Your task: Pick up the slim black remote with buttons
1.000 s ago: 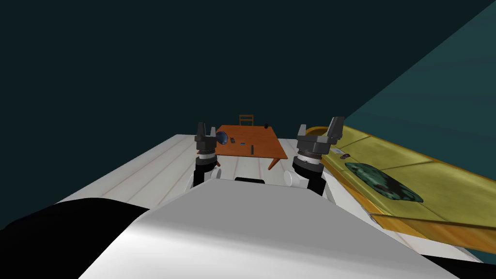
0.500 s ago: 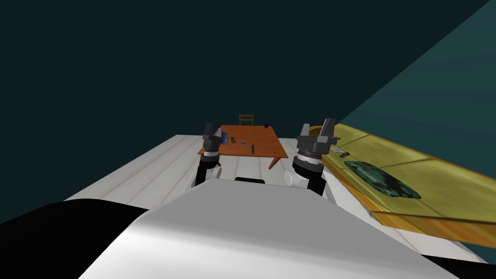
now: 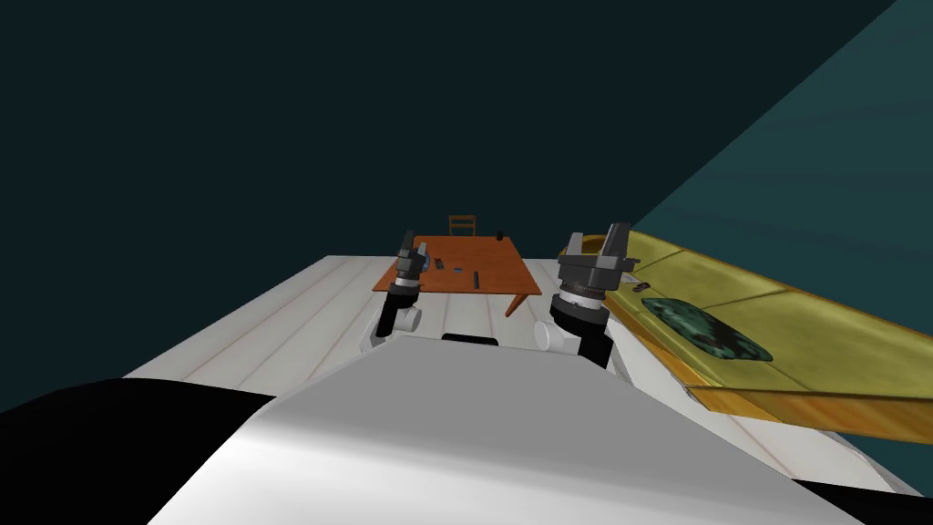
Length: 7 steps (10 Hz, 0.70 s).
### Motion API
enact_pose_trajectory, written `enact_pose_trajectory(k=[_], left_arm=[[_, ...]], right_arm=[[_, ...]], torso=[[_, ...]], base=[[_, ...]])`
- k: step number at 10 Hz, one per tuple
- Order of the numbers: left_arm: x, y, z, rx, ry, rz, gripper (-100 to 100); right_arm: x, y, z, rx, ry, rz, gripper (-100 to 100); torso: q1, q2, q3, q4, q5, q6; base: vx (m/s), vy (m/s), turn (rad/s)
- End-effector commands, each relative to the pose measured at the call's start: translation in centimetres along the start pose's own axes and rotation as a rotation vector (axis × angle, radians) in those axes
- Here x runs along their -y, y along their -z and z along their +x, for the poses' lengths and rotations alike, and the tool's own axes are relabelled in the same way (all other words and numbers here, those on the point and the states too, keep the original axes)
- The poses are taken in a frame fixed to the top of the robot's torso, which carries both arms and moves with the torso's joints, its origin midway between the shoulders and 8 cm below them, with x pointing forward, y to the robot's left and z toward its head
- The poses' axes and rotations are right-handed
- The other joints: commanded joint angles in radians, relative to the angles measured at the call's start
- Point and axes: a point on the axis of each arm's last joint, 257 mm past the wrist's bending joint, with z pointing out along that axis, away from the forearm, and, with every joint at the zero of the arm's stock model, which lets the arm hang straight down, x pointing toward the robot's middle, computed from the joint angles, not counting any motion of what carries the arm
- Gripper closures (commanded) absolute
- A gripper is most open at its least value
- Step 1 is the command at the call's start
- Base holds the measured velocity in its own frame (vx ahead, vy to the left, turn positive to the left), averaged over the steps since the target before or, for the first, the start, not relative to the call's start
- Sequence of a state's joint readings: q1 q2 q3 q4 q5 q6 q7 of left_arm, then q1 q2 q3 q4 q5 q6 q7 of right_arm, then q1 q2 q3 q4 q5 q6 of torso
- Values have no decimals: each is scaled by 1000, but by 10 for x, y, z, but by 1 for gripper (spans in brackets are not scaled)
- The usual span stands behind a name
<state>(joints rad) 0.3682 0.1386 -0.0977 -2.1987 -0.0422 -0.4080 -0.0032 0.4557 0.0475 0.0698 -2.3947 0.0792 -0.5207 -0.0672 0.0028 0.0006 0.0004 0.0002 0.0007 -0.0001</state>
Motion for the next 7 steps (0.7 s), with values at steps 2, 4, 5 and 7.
enact_pose_trajectory(k=[2,4,5,7], left_arm=[[-33,-12,10,-25,0,-75,-100],[-55,-16,16,-38,0,-129,-100],[-68,-22,21,-50,-1,-157,-100],[-97,-23,28,-67,-4,-229,-100]], right_arm=[[0,0,0,0,0,0,0],[0,0,0,0,0,0,0],[0,0,0,0,0,0,0],[0,0,0,0,0,0,0]], torso=[[0,0,0,0,0,0],[1,0,0,0,0,0],[1,0,0,0,0,0],[0,-1,-1,0,0,0]], base=[[-20,50,-91],[-17,50,-83],[-11,60,-187],[-8,40,-82]])
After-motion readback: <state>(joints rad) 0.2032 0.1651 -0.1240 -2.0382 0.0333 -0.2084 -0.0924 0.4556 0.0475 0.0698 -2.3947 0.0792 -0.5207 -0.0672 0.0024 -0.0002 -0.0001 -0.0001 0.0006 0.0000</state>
